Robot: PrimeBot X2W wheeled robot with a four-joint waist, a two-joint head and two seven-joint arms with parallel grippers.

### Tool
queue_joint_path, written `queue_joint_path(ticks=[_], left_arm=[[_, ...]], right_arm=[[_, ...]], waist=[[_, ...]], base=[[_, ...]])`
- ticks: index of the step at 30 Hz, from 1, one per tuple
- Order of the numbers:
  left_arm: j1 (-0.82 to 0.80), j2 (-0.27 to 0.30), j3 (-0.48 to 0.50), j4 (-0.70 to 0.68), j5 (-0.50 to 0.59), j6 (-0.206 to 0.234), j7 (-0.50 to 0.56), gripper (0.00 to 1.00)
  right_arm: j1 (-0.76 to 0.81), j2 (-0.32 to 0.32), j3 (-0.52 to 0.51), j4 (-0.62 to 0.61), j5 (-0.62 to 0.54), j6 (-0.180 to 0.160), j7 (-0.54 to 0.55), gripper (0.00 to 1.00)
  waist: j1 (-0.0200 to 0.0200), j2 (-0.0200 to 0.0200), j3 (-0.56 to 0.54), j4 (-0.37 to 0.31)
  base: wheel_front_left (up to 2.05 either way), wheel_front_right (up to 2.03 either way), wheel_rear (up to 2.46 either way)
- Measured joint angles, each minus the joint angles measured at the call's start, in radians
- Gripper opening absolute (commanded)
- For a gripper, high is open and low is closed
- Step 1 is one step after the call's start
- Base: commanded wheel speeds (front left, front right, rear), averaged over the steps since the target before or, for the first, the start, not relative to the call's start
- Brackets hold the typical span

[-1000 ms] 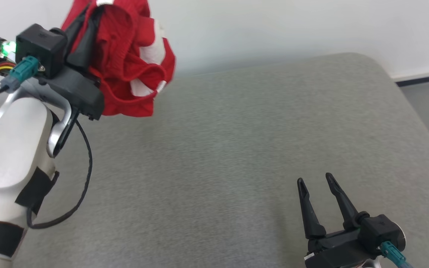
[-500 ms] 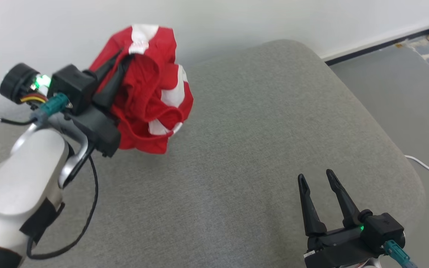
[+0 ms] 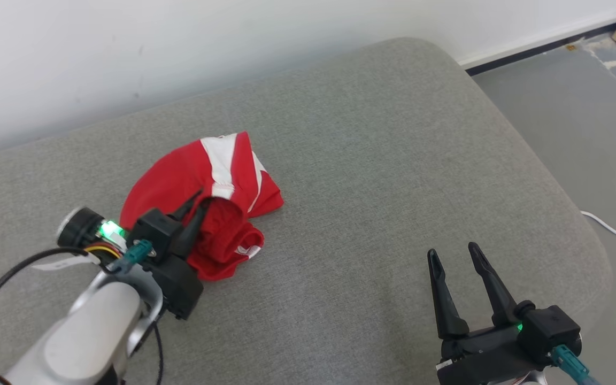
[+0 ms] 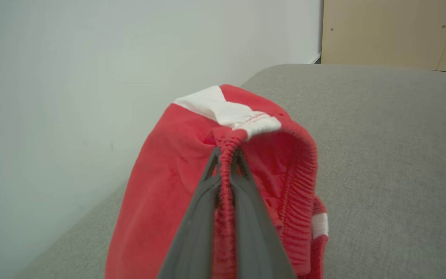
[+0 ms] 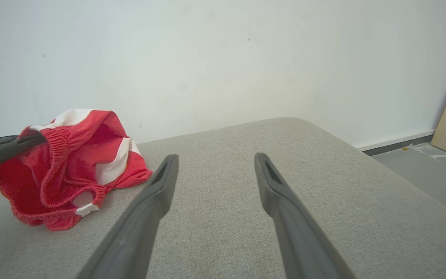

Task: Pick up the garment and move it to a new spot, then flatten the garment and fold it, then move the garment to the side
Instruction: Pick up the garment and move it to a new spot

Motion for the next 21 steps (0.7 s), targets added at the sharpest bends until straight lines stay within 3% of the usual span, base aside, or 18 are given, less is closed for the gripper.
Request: queue_joint_path(ticks=[2,3,4,11,21], left_arm=[[0.017,-0.021,0.004,0.008,-0.001,0.006,-0.005,0.23],[0.023,-0.029,0.009,0.009,-0.001,0.013,-0.009,0.73],[0.030,-0.038,0.016,0.007,-0.002,0.021,-0.011,1.00],[0.125,-0.073,0.081,-0.061,-0.012,0.078,-0.015,1.00],[0.409,-0.105,0.278,-0.333,0.007,0.203,-0.016,1.00]], right_arm=[[0.005,-0.001,0.001,0.003,-0.009,0.000,0.000,1.00],[0.006,0.000,0.003,0.005,-0.011,0.000,0.000,1.00],[0.008,0.000,0.004,0.006,-0.019,0.000,0.000,1.00],[0.031,0.001,0.016,0.018,-0.036,0.000,0.000,1.00],[0.079,-0.003,0.016,0.026,-0.072,0.000,0.000,1.00]], waist=[[0.0000,0.0000,-0.004,0.011],[0.0000,0.0001,-0.007,0.017],[0.0000,0.0000,-0.011,0.024],[0.0000,0.0000,-0.057,0.076],[-0.0001,-0.0001,-0.130,0.190]], base=[[0.00,0.00,0.00],[0.00,0.00,0.00],[0.00,0.00,0.00],[0.00,0.00,0.00],[0.00,0.00,0.00]])
